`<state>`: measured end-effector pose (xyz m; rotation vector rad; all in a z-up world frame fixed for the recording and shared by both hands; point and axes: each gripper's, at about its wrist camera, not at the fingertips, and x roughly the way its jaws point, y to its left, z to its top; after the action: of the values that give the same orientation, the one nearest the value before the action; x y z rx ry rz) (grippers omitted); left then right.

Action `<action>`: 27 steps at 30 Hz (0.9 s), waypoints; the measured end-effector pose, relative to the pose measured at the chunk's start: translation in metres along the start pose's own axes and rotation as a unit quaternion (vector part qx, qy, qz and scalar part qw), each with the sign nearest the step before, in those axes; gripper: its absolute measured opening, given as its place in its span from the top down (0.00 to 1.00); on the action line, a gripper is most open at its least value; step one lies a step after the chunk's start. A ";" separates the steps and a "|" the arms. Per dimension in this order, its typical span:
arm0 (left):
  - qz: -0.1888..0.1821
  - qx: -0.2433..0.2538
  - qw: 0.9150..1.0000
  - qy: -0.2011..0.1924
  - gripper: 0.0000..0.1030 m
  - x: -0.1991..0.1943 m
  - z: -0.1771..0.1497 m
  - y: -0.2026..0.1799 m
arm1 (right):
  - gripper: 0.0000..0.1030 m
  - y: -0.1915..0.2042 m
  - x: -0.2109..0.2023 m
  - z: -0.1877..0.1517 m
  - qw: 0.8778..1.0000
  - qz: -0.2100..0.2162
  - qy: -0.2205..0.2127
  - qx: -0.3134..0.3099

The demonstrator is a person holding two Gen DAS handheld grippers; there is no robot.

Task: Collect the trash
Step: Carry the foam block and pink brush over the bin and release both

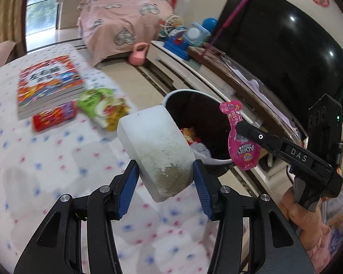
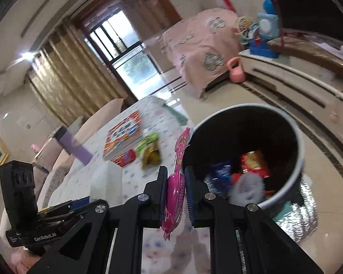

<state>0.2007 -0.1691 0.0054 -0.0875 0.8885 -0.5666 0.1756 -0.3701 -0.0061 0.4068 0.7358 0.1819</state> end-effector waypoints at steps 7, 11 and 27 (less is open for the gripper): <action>-0.011 0.029 0.999 0.016 0.53 0.026 0.019 -0.030 | 0.85 -0.031 -0.006 0.011 1.000 -0.017 -0.010 0.008; -0.011 0.049 0.998 0.026 0.53 0.044 0.031 -0.046 | 0.85 -0.045 0.000 0.018 1.000 -0.021 -0.006 0.013; -0.001 0.071 0.995 0.065 0.48 0.097 0.043 -0.061 | 0.85 -0.075 0.013 0.027 0.999 -0.035 0.010 0.020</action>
<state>0.2549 -0.2762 -0.0171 0.0776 0.9726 -0.6416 0.2053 -0.4427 -0.0275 0.4166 0.7739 0.1070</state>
